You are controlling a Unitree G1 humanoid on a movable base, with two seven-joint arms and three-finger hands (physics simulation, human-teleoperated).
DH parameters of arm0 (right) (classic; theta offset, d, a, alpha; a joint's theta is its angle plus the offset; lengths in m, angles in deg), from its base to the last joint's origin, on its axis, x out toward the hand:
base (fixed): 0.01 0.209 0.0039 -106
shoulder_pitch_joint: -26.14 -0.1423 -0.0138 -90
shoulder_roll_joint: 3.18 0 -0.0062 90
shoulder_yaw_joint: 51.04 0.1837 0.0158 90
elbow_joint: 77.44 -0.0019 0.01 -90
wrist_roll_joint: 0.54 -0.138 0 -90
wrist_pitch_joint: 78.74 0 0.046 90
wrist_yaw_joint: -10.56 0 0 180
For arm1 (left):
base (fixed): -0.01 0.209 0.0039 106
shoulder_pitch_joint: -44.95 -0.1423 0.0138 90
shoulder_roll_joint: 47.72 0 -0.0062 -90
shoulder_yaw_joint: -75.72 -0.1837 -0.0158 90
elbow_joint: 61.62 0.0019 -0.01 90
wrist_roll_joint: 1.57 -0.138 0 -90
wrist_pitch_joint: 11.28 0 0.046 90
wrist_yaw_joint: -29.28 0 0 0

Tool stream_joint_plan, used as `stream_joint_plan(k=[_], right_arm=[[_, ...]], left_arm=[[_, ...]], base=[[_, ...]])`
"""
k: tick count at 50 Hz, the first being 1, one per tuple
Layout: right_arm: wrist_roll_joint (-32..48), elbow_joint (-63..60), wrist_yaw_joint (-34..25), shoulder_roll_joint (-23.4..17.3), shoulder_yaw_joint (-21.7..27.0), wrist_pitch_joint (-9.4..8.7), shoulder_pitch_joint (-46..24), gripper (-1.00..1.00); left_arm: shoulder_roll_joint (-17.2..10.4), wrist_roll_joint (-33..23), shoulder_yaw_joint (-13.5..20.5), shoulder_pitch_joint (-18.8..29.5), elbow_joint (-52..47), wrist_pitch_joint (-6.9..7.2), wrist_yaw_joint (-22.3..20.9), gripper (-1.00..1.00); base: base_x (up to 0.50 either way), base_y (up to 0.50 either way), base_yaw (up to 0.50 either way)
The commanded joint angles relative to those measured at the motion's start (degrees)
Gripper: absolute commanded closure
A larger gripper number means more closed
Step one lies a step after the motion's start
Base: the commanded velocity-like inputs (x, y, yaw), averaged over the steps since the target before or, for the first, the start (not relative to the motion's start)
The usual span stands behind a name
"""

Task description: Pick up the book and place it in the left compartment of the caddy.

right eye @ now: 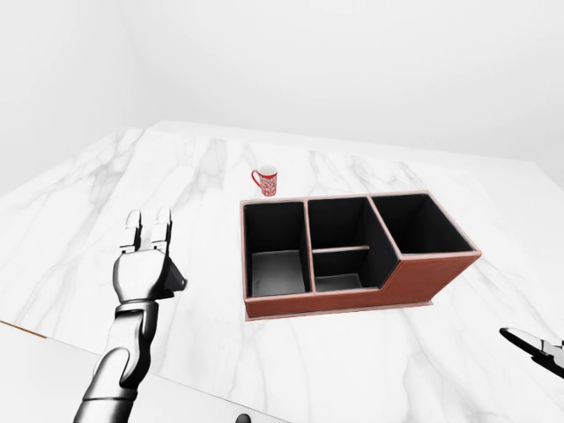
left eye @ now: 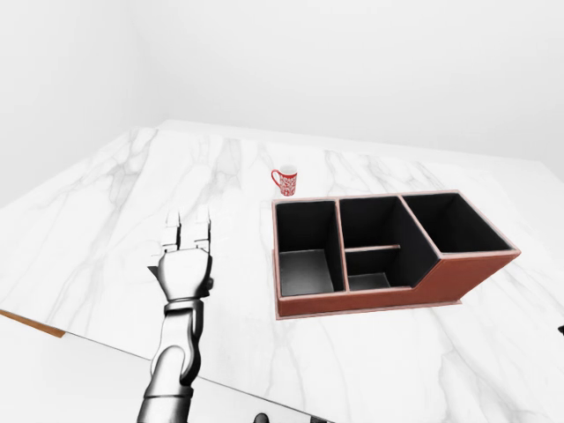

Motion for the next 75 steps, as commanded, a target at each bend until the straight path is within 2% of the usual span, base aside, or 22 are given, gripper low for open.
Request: stream_joint_plan(k=[1,5,8,15,18,25,27,32,47,50,55,61,64,69,75], right_arm=[[0.33,-0.15,-0.17,0.17,0.17,0.07,-0.01,-1.00],[0.24,-0.40,-0.09,0.18,0.21,-0.07,0.14,-1.00],[0.46,0.50,-0.23,0.11,-0.07,0.61,-0.13,-1.00],[0.39,0.04,-0.17,0.23,-0.07,0.32,0.04,-1.00],[0.34,-0.02,-0.18,0.24,-0.09,0.34,0.10,-1.00],[0.59,1.34,-0.22,-0.04,-0.64,1.36,-0.31,-1.00],[0.27,0.31,0.03,-0.02,-0.39,0.52,0.10,-1.00],[0.33,0.21,-0.09,0.04,-0.26,0.37,0.08,-1.00],[0.70,0.43,-0.13,0.15,-0.38,0.56,-0.10,-1.00],[0.56,-0.49,0.07,0.22,-0.06,-0.25,0.12,-1.00],[0.91,0.47,-0.15,0.21,-0.33,0.59,-0.20,-1.00],[0.73,0.68,-0.15,0.08,-0.42,0.75,-0.07,-1.00],[0.77,1.06,-0.29,0.03,-0.47,1.06,-0.15,-1.00],[0.59,0.08,-0.15,0.11,-0.14,0.22,0.12,-1.00],[0.75,0.36,-0.20,0.12,-0.23,0.51,-0.01,-1.00]], left_arm=[[-1.38,0.78,0.63,1.05,3.79,0.00,1.21,-1.00],[-1.89,1.59,1.14,1.93,5.51,0.00,1.34,-1.00],[-2.32,2.30,1.32,2.91,7.81,0.00,1.90,-1.00],[-3.25,3.48,1.74,5.08,11.07,0.00,2.22,-1.00],[-3.62,2.00,1.20,6.01,12.85,0.00,2.49,-1.00],[-5.07,4.80,2.14,8.11,16.05,0.00,2.67,-1.00],[-5.24,5.01,2.05,8.51,16.55,0.00,2.60,-1.00],[-5.69,6.11,1.75,10.44,21.19,0.00,4.48,-1.00],[-8.08,8.80,2.31,12.55,26.20,0.00,5.42,-1.00],[-8.55,9.30,2.30,13.13,27.71,0.00,5.71,-1.00],[-9.33,10.63,2.50,14.36,30.38,0.00,6.50,-1.00],[-9.80,11.52,1.89,15.98,33.80,0.00,7.39,-1.00],[-9.87,12.27,1.40,17.98,38.61,0.00,9.26,-1.00],[-10.13,13.66,0.50,19.85,43.07,0.00,11.09,-1.00],[-10.38,14.58,-0.46,21.70,47.66,0.00,11.31,-1.00]], base=[[0.00,0.00,0.00],[0.00,0.00,0.00],[0.00,0.00,0.00],[0.00,0.00,0.00],[0.00,0.00,0.00],[0.00,0.00,0.00],[0.00,0.00,0.00],[0.00,0.00,0.00],[0.00,0.00,0.00],[0.00,0.00,0.00],[0.00,0.00,0.00],[0.00,0.00,0.00],[0.00,0.00,0.00],[0.00,0.00,0.00],[0.00,0.00,0.00]])
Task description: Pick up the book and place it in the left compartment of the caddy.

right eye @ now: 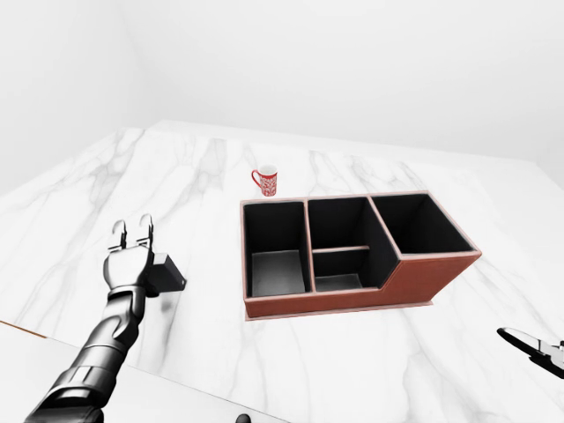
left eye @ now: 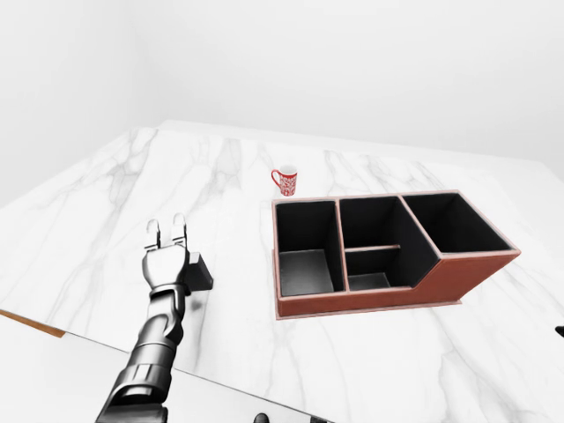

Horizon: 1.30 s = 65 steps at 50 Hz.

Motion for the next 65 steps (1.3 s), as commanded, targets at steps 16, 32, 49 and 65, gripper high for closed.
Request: stream_joint_plan(k=[16,32,49,65], right_arm=[[0.12,0.11,0.15,-0.06,-0.23,0.22,-0.04,-1.00],[0.14,0.60,-0.04,-0.10,-0.16,0.50,-0.08,-1.00],[0.20,0.67,-0.07,-0.10,-0.24,0.80,-0.05,-1.00],[0.50,1.42,-0.09,-0.23,-0.54,1.22,-0.36,-1.00]], left_arm=[[-0.64,3.78,-4.02,8.05,19.91,0.00,1.67,-1.00],[0.02,3.57,-6.06,10.26,25.74,0.00,1.67,1.00],[0.38,4.63,-5.87,9.00,24.02,0.00,1.67,1.00],[2.75,-4.55,-3.69,-4.89,-14.89,0.00,-0.19,1.00]], base=[[0.00,0.00,0.00],[0.00,0.00,0.00],[0.00,0.00,0.00],[0.00,0.00,0.00]])
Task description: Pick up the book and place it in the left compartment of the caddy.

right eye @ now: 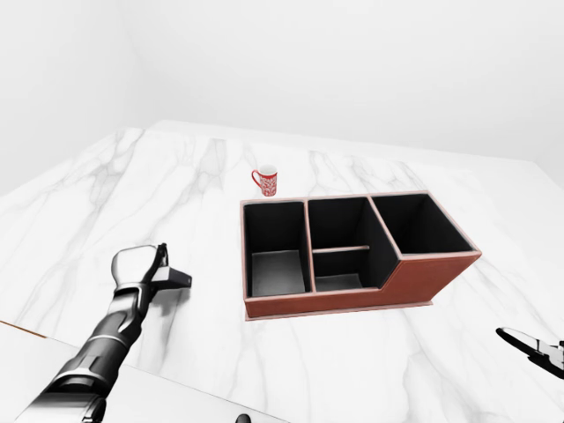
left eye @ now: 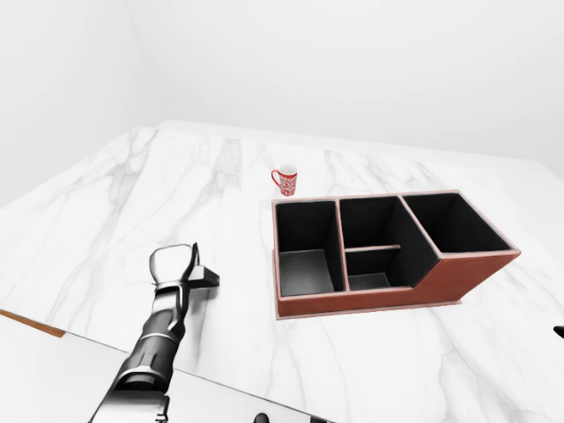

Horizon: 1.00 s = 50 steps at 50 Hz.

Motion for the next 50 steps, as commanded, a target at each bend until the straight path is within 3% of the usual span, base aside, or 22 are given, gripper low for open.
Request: stream_joint_plan(k=[1,5,8,11,17,29,37,39,44,50], right_arm=[[0.19,0.62,0.00,-0.08,-0.33,0.50,-0.22,-1.00],[-0.11,-0.67,0.10,0.06,0.11,-0.53,0.21,-1.00],[-0.06,-1.00,0.02,0.21,0.30,-0.74,0.29,-1.00],[0.30,0.50,-0.43,0.15,0.01,0.48,-0.16,-1.00],[0.14,0.35,-0.23,0.11,-0.16,0.45,0.00,-1.00],[0.00,0.03,-0.05,0.02,-0.03,-0.06,0.06,-1.00],[-0.04,0.11,-0.01,-0.04,0.00,-0.11,0.06,-1.00],[0.10,0.42,-0.02,-0.04,-0.11,0.11,-0.08,-1.00],[-0.21,-0.36,0.06,-0.01,0.18,-0.58,0.27,-1.00],[-0.07,0.54,0.01,-0.15,-0.12,-0.05,-0.09,-1.00]], left_arm=[[4.44,-5.84,0.96,-11.28,-28.52,0.00,-3.41,1.00],[5.82,-11.09,2.61,-16.23,-42.86,0.00,-10.27,1.00],[7.10,-13.80,3.73,-18.18,-48.71,0.00,-12.71,1.00],[8.30,-16.00,4.19,-19.96,-54.72,0.00,-15.77,1.00],[10.32,-19.49,4.43,-21.41,-61.85,0.00,-20.01,1.00],[12.75,-24.79,3.68,-21.44,-71.02,0.00,-27.59,1.00],[14.91,-27.84,1.98,-21.09,-77.28,0.00,-33.08,1.00],[15.98,-29.34,0.26,-21.25,-80.84,0.00,-35.58,1.00],[17.30,-31.58,-0.63,-19.39,-82.43,0.00,-38.90,1.00],[18.62,-33.44,-1.98,-17.54,-83.54,0.00,-41.68,1.00]], base=[[0.00,0.00,0.00],[0.00,0.00,0.00],[0.00,0.00,0.00],[0.00,0.00,0.00],[0.00,0.00,0.00],[0.00,0.00,0.00],[0.00,0.00,0.00],[0.00,0.00,0.00],[0.00,0.00,0.00],[0.00,0.00,0.00]])
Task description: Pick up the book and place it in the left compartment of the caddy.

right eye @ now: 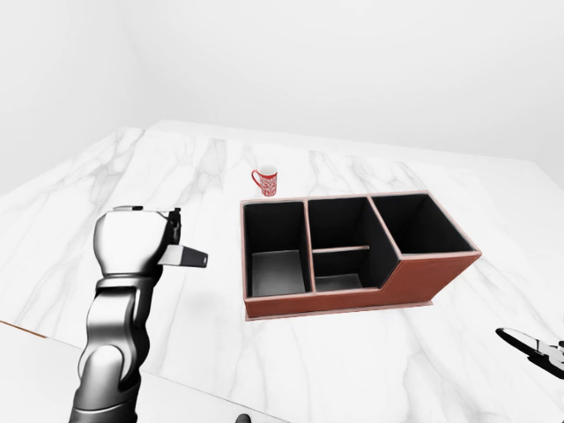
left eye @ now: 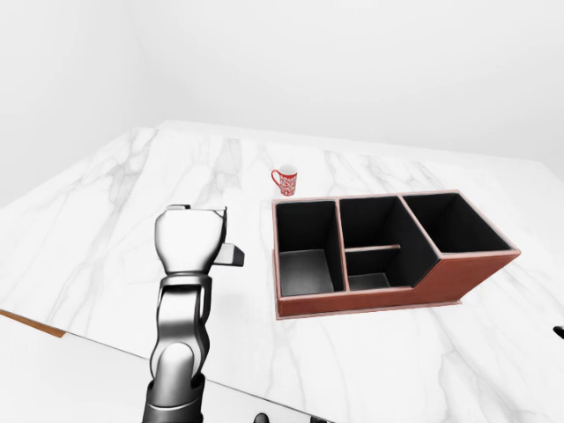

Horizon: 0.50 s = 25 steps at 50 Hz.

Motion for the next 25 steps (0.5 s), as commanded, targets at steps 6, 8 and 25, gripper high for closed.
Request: stream_joint_plan(k=[6,8,25], right_arm=[[-0.24,-0.17,0.34,-0.15,-0.09,-0.41,0.07,-1.00],[-0.13,0.06,0.18,-0.12,-0.02,-0.28,-0.02,-1.00],[-0.45,-0.02,0.18,-0.23,0.10,-0.70,0.07,-1.00]], left_arm=[[3.47,-4.40,-3.35,2.43,-5.75,0.00,-5.03,1.00],[3.69,-4.78,-3.70,2.71,-6.02,0.00,-5.46,1.00],[7.96,-10.28,-9.30,4.86,-7.97,0.00,-10.54,1.00]], base=[[0.00,0.00,0.00],[0.00,0.00,0.00],[0.00,0.00,0.00]])
